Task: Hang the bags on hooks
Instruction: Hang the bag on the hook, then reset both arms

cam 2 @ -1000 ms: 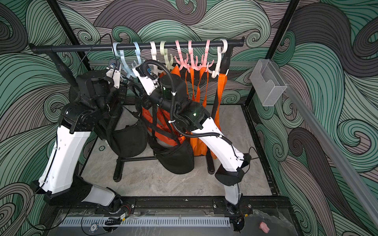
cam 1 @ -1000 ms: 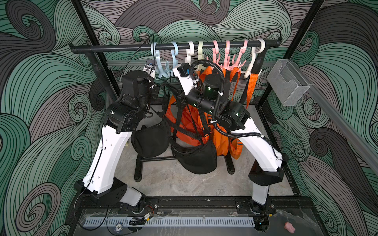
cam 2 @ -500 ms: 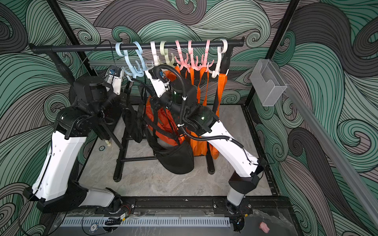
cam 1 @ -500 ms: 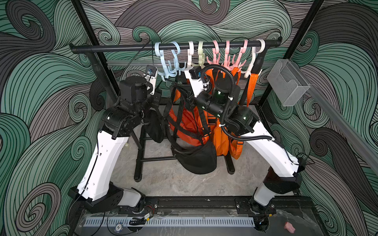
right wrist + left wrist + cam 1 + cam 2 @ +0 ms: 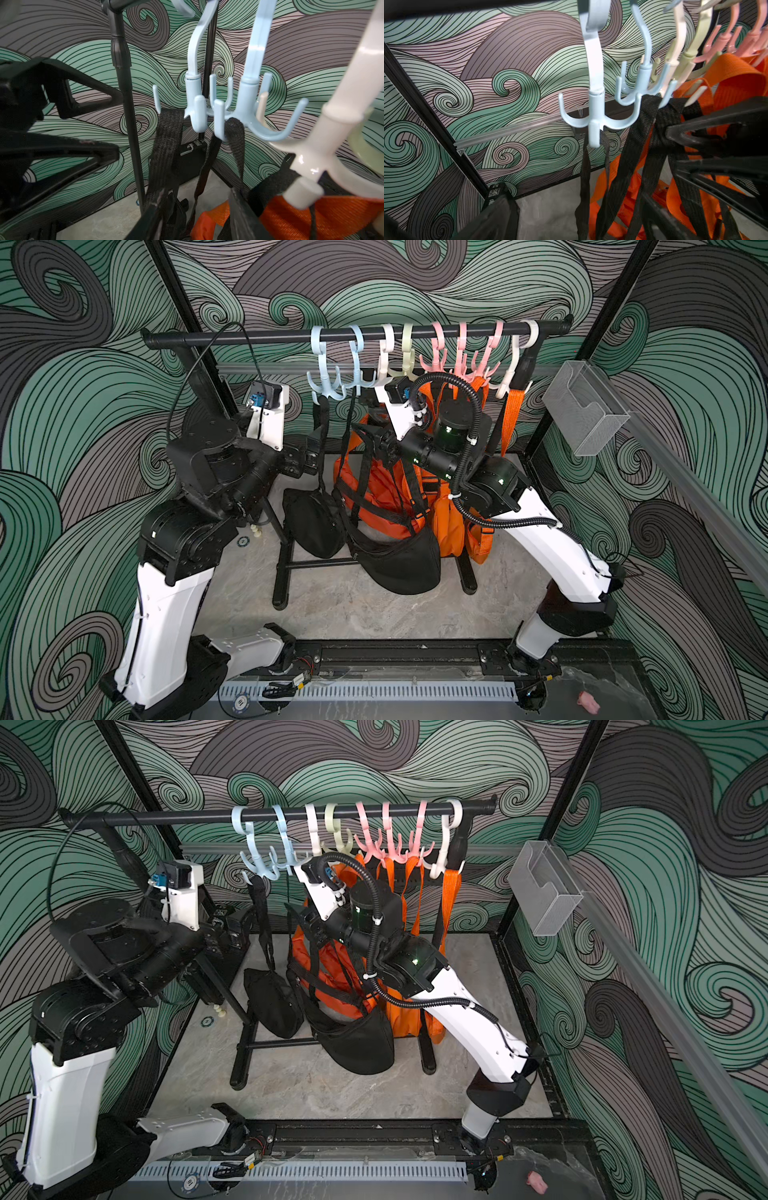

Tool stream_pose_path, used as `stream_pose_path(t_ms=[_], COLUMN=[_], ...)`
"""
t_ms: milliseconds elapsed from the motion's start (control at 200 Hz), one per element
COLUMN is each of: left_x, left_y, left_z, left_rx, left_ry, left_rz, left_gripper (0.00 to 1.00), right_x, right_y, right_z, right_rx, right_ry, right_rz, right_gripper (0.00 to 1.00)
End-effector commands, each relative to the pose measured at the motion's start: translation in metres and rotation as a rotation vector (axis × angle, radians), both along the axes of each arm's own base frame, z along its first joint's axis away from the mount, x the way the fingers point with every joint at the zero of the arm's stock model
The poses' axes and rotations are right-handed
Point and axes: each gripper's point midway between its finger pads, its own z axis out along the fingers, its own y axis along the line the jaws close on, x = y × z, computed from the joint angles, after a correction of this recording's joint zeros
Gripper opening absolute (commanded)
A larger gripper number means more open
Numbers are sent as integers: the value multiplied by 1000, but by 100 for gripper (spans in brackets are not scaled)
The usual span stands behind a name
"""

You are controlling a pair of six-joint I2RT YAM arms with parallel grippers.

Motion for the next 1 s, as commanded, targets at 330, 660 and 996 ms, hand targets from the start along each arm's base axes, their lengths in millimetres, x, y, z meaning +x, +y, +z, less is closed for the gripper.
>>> stream_pose_path(t_ms=[330, 660, 996], left_x=[-47, -89, -82], left_y=[46, 142, 130], left_z=[20, -56, -197], left_rx=[-12, 32, 51], left_ry=[-122, -44, 227], left_rz=[109, 553, 527], left_gripper=[99, 99, 99], right_x=[-51, -61, -42], right_y=[-64, -169, -311], right_z=[56, 20, -120], right_rx=[55, 26, 2], right_ry=[-108, -90, 143], right_rz=[10, -321, -861], right_gripper=[81, 93, 99])
